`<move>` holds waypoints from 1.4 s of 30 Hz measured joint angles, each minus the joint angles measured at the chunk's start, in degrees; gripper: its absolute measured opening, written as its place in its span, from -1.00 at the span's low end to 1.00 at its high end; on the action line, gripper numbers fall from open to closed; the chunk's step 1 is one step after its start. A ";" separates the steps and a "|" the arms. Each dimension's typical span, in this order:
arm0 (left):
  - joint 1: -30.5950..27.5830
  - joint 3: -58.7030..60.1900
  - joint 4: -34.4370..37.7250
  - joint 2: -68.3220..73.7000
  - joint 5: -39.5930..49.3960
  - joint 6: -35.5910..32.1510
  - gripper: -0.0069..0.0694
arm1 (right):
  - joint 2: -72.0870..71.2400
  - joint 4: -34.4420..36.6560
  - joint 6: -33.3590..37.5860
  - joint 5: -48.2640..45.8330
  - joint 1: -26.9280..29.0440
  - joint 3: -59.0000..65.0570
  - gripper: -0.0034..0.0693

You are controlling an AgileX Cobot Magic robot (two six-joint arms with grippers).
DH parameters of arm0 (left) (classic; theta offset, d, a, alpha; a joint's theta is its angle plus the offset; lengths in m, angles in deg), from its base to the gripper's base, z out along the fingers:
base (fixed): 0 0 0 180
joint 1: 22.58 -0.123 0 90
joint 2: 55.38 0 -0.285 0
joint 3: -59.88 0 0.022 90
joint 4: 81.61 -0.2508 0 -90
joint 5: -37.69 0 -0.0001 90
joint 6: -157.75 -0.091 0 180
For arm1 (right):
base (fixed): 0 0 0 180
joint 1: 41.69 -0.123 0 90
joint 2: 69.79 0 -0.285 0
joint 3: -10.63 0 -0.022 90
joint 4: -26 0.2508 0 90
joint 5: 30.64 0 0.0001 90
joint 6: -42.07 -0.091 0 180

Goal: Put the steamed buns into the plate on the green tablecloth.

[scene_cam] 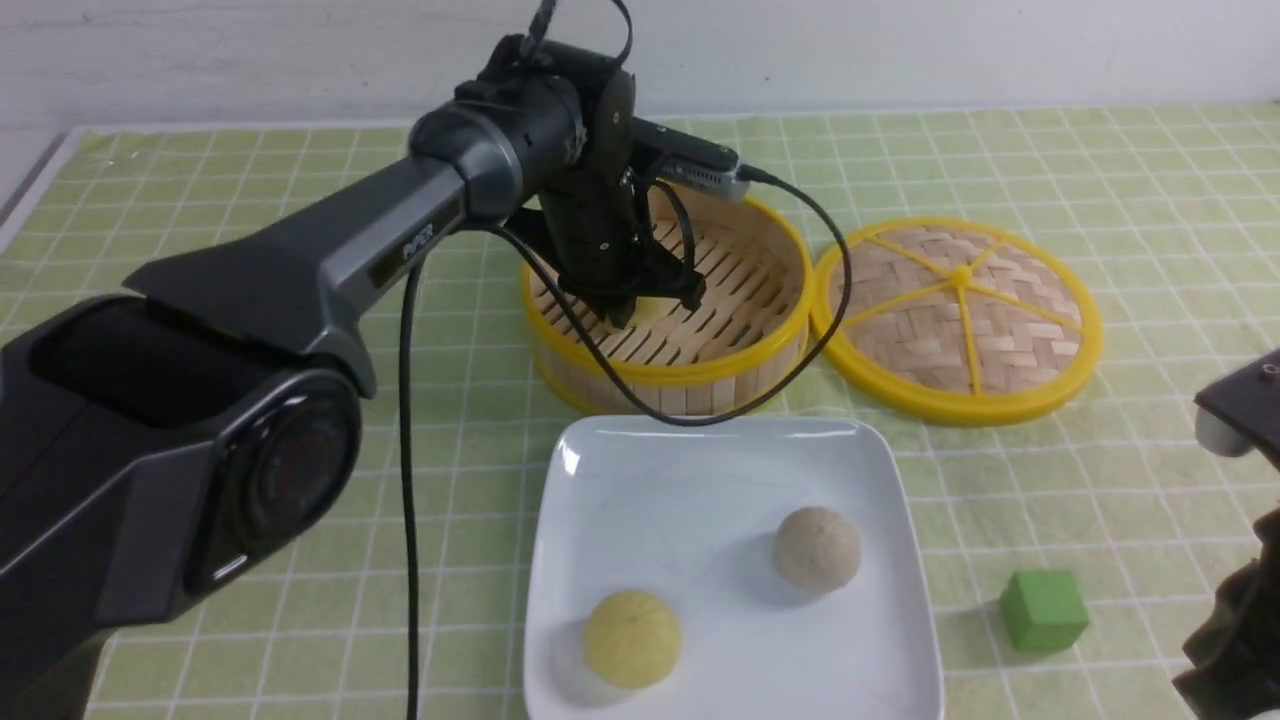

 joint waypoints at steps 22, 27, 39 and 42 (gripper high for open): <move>-0.05 42.67 15.42 -26.98 4.60 1.78 -0.70 | -0.05 0.02 0.00 -0.16 0.00 1.62 -0.79; -0.05 43.57 21.84 -25.79 -2.25 1.78 -0.36 | -0.06 -1.06 0.00 0.77 0.00 1.62 -0.77; -0.05 43.13 23.47 -25.79 -2.90 1.78 0.35 | -19.19 -1.06 -0.47 -6.84 0.00 1.68 -0.79; -0.05 41.78 22.71 -25.79 -2.58 1.78 0.32 | -30.26 0.57 -3.20 -2.64 0.00 3.85 -0.79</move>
